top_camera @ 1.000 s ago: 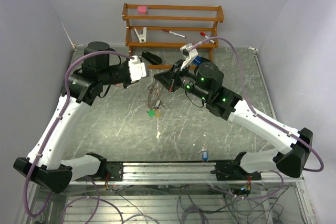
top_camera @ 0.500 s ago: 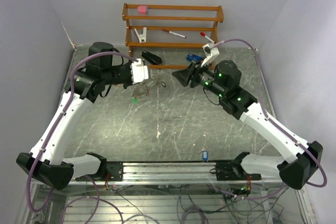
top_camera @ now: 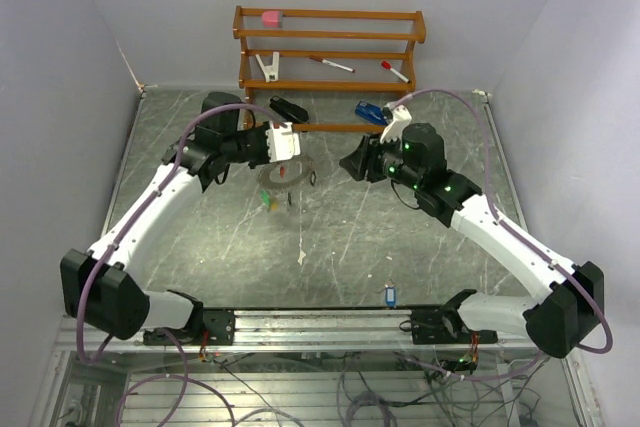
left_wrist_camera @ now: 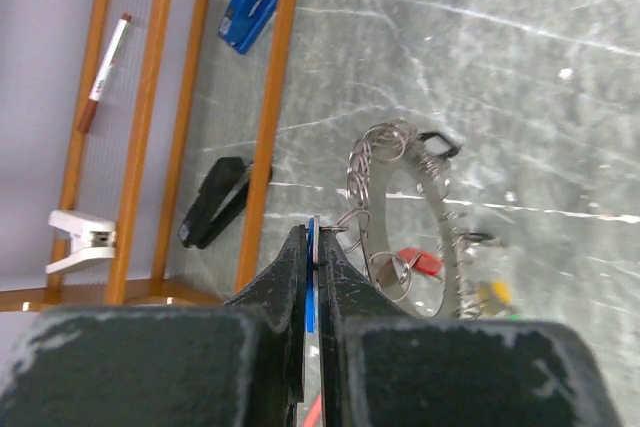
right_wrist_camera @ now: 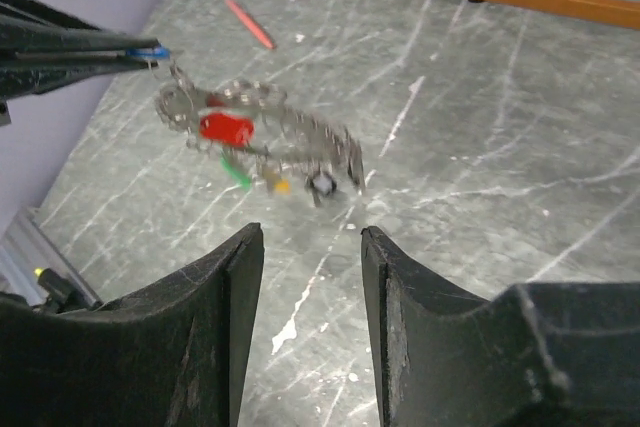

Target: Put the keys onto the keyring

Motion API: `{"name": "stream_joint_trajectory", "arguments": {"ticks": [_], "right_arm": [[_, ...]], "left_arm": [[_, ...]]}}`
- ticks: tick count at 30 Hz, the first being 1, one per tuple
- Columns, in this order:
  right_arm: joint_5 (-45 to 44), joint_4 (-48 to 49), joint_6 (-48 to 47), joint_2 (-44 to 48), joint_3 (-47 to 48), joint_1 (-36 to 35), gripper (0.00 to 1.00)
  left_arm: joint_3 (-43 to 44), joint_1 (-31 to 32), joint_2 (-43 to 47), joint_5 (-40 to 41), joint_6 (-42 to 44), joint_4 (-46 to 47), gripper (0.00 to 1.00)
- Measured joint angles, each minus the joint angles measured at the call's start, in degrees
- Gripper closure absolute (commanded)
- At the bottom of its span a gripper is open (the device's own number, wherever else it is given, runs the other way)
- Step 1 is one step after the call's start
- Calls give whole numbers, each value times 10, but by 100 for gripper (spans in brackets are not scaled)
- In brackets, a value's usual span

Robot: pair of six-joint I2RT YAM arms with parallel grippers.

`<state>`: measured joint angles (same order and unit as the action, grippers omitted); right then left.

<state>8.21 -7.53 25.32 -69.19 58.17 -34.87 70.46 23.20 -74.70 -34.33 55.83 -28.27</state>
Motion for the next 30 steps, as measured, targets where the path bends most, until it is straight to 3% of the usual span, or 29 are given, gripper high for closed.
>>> {"name": "stream_joint_trajectory", "arguments": {"ticks": [9,14,16,19,21,23,24,26,27,30], "right_arm": [[7,-12,-9,-2,-3,33,56],[21,-30,-8,-10,-3,37,55],[26,-43,-8,-15,-2,38,54],[33,-72,-7,-23,6,40,51],[37,-89,-7,-27,15,41,49],[40,-105,-7,-30,24,42,35],[41,-112,-6,-30,27,42,29],[40,-121,-3,-30,30,42,26],[40,-126,-2,-30,30,43,18],[38,-138,3,-30,30,47,16]], "left_arm": [[-1,4,-75,69,90,84,93],[-55,48,-82,80,123,89,90],[-98,74,-82,82,121,92,77],[-137,100,-82,79,103,84,71],[-138,104,-82,75,97,82,59],[-135,107,-81,70,88,78,52],[-133,108,-81,69,81,74,44],[-124,109,-80,63,57,60,33],[-116,109,-80,58,45,52,26],[-82,110,-75,43,9,25,22]]}}
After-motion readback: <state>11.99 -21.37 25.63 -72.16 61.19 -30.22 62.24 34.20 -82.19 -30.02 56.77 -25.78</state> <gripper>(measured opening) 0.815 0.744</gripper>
